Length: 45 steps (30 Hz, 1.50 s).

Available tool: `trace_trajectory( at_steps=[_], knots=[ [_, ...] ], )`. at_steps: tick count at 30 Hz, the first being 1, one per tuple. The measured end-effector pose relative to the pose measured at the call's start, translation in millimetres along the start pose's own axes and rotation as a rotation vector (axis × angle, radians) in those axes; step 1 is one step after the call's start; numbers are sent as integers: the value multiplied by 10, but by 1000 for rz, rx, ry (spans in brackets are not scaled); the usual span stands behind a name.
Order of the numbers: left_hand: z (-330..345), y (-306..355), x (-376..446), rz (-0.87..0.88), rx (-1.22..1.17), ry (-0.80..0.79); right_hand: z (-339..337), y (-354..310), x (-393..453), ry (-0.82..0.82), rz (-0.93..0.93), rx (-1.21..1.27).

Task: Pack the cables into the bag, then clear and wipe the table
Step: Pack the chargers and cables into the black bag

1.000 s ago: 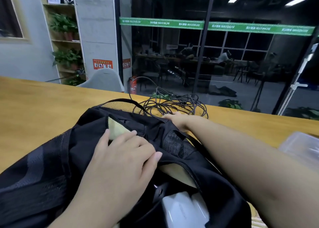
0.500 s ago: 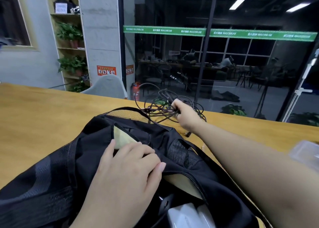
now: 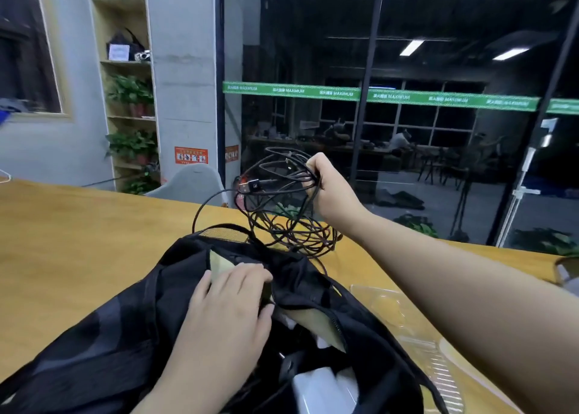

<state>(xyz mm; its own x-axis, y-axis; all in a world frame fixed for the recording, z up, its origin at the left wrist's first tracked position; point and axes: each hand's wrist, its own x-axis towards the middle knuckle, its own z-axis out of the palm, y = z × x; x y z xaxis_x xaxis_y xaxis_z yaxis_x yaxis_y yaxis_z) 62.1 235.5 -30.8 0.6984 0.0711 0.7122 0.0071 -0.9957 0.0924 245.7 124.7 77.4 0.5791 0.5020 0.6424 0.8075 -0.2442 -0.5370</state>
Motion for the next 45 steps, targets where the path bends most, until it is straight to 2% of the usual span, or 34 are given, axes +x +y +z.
trace_trajectory(
  at_steps=[5, 12, 20, 23, 27, 30, 34, 39, 42, 45],
  knots=[
    [-53, -66, 35, -117, 71, -38, -177, -498, -63, 71, -87, 49],
    [-239, -94, 69, -113, 132, -39, -300, -1118, -271, 133, -172, 132],
    [-544, -3, -331, -475, 31, -128, -365, -1412, -731, 157, -102, 163],
    [-641, 87, -517, -576, 3, -153, -322, -1471, -962, 189, 29, 334],
    [-697, 167, -610, -625, -79, -131, -234, -1514, -1231, 249, 379, 857],
    [-703, 154, -618, -669, -153, -86, -175, -1510, -1447, 286, 642, 1004],
    [-768, 110, -646, -665, -267, 5, -156, -1391, -1561, 393, 710, 984],
    [-762, 67, -757, -529, -287, 111, -276, -1308, -1464, 377, 801, 799],
    [-815, 84, -731, -444, -360, 255, -311, -1292, -1474, 344, 860, 684],
    [-841, 97, -723, -361, -434, 427, -227, -1221, -1502, 344, 820, 557]
  ],
)
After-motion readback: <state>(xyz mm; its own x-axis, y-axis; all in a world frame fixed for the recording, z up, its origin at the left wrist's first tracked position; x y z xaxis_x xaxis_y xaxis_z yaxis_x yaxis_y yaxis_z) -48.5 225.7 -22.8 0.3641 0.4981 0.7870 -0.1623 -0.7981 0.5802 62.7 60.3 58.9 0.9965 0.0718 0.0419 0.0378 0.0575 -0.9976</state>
